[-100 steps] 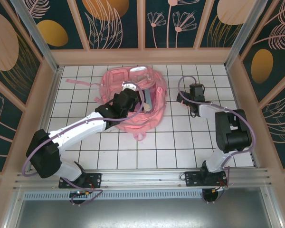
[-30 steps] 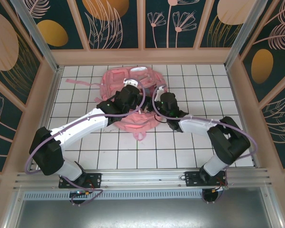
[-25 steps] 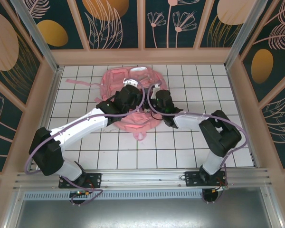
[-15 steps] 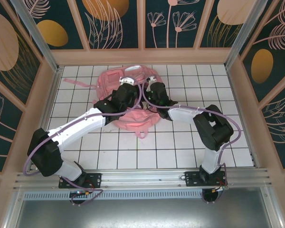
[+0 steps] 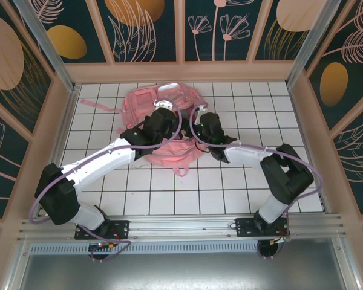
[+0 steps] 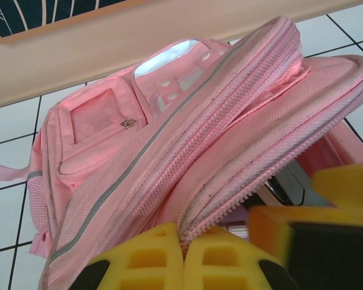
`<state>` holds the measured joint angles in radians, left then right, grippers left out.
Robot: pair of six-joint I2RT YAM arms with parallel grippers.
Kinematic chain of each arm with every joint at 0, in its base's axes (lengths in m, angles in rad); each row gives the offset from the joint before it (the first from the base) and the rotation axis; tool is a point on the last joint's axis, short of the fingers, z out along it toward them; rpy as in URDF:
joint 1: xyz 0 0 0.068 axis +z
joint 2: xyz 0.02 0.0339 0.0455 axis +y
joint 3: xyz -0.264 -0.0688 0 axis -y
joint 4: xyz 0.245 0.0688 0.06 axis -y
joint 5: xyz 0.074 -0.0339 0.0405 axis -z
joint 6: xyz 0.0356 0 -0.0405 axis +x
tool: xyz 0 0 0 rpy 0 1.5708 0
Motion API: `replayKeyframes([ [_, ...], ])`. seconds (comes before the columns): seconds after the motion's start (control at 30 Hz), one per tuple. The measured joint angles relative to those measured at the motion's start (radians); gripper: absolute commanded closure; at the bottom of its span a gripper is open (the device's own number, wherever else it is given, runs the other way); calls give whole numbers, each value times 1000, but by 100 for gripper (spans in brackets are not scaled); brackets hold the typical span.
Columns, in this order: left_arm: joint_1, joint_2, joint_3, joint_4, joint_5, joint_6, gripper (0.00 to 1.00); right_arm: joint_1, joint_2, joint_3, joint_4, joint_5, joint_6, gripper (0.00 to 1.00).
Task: Pack books, pencil case, and school supplies into a backpack
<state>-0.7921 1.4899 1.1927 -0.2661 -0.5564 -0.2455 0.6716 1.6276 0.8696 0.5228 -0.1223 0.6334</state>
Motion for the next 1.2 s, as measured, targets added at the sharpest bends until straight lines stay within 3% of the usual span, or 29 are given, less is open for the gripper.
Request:
replayKeyframes([
  [0.1, 0, 0, -6, 0, 10, -2, 100, 0, -85, -77, -1, 14, -7, 1],
  [0.2, 0, -5, -29, 4, 31, -9, 86, 1, -175, -168, 0, 29, -16, 1],
  [0.27, -1, -18, -48, 9, 55, -16, 69, 1, -224, -224, -4, 37, -25, 1],
  [0.33, -3, -39, -69, 28, 88, -40, 38, 1, -269, -278, -6, 51, -31, 1],
  [0.37, -5, -51, -78, 35, 101, -50, 30, 2, -283, -296, -7, 55, -33, 1],
  [0.47, -8, -101, -106, 58, 133, -88, 22, 4, -314, -332, -14, 63, -38, 1],
  [0.5, -8, -126, -117, 62, 143, -100, 8, 6, -321, -336, -16, 66, -42, 1],
  [0.53, -8, -151, -130, 67, 153, -117, 3, 11, -326, -337, -19, 70, -48, 1],
  [0.67, -3, -265, -207, 89, 170, -196, 2, 66, -343, -336, -33, 104, -77, 1],
  [0.8, 57, -385, -328, 98, 205, -292, 1, 142, -340, -320, -65, 134, -103, 1],
  [1.0, 161, -472, -475, 95, 209, -424, 1, 262, -250, -227, -88, 197, -133, 38],
  [1.07, 192, -488, -505, 85, 208, -465, 1, 293, -198, -179, -95, 203, -140, 41],
  [1.2, 224, -511, -547, 78, 201, -531, 1, 318, -94, -101, -96, 193, -143, 58],
])
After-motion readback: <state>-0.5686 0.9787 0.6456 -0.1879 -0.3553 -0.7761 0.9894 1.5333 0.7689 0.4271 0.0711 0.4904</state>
